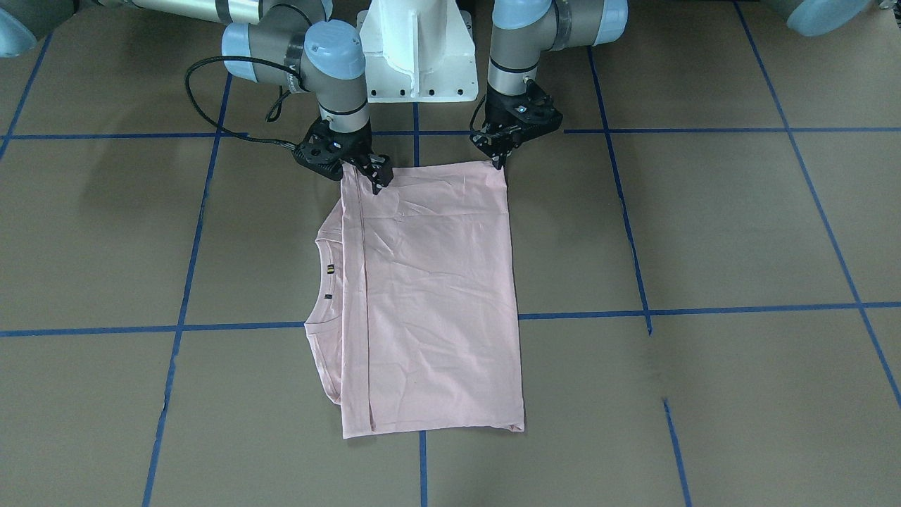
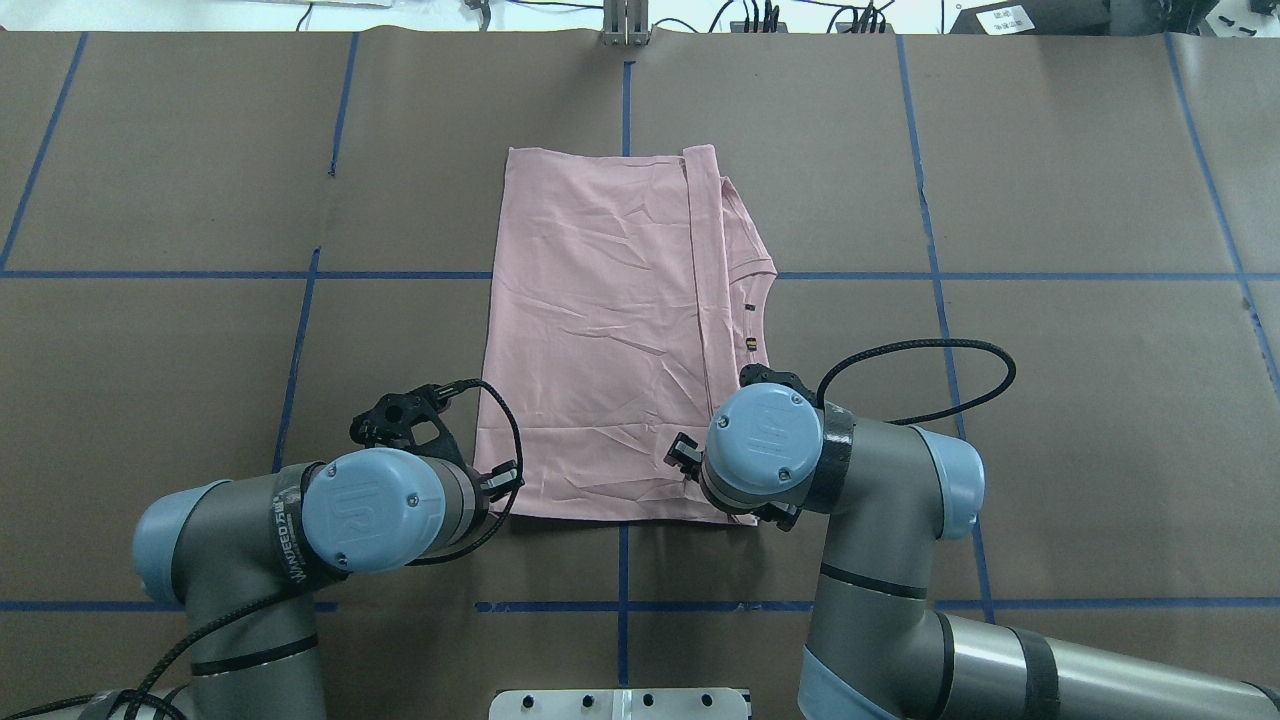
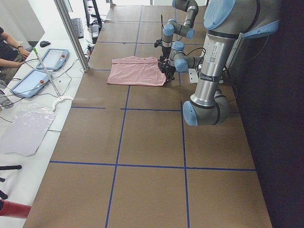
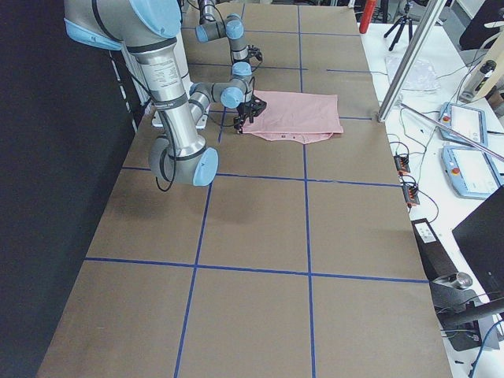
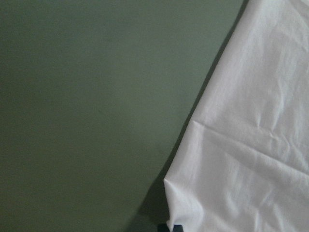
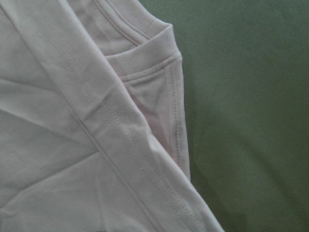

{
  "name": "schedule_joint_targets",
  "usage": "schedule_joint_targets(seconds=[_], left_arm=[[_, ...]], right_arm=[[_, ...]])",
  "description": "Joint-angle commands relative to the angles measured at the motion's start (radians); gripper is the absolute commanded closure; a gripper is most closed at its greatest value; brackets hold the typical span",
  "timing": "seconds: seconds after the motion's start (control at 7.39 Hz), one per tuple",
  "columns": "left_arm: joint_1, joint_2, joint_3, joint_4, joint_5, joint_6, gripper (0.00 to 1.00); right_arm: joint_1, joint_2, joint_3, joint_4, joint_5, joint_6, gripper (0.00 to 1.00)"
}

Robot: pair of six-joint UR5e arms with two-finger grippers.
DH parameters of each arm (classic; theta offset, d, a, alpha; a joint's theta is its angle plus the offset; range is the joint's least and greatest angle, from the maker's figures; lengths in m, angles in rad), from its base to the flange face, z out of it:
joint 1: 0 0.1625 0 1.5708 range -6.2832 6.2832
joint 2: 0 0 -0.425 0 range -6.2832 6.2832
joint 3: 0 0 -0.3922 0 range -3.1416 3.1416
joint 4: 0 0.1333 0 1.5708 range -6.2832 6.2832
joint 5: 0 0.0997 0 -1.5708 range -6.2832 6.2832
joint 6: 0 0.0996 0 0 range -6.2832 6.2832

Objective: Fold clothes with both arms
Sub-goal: 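Move the right gripper to the shirt's near edge beside the collar and grasp it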

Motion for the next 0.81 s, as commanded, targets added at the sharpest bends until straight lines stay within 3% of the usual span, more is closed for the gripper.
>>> schedule_joint_targets(seconds=[0.0, 0.14, 0.27, 0.68], left_arm=[[0.0, 0.0, 0.0, 0.0, 0.0, 0.0, 1.0], [-0.002, 0.0, 0.0, 0.0, -0.002, 0.0, 1.0], [0.0, -0.002, -0.002, 0.0, -0.002, 0.0, 1.0], [0.0, -0.002, -0.002, 0.0, -0.002, 0.0, 1.0]], right_arm=[[-0.001, 0.0, 0.001, -0.001, 0.001, -0.002, 0.56], [-0.001, -0.002, 0.001, -0.001, 0.001, -0.002, 0.88], [-0.001, -0.002, 0.003, -0.001, 0.001, -0.003, 1.0], [-0.001, 0.003, 0.005, -0.001, -0.001, 0.0, 1.0]])
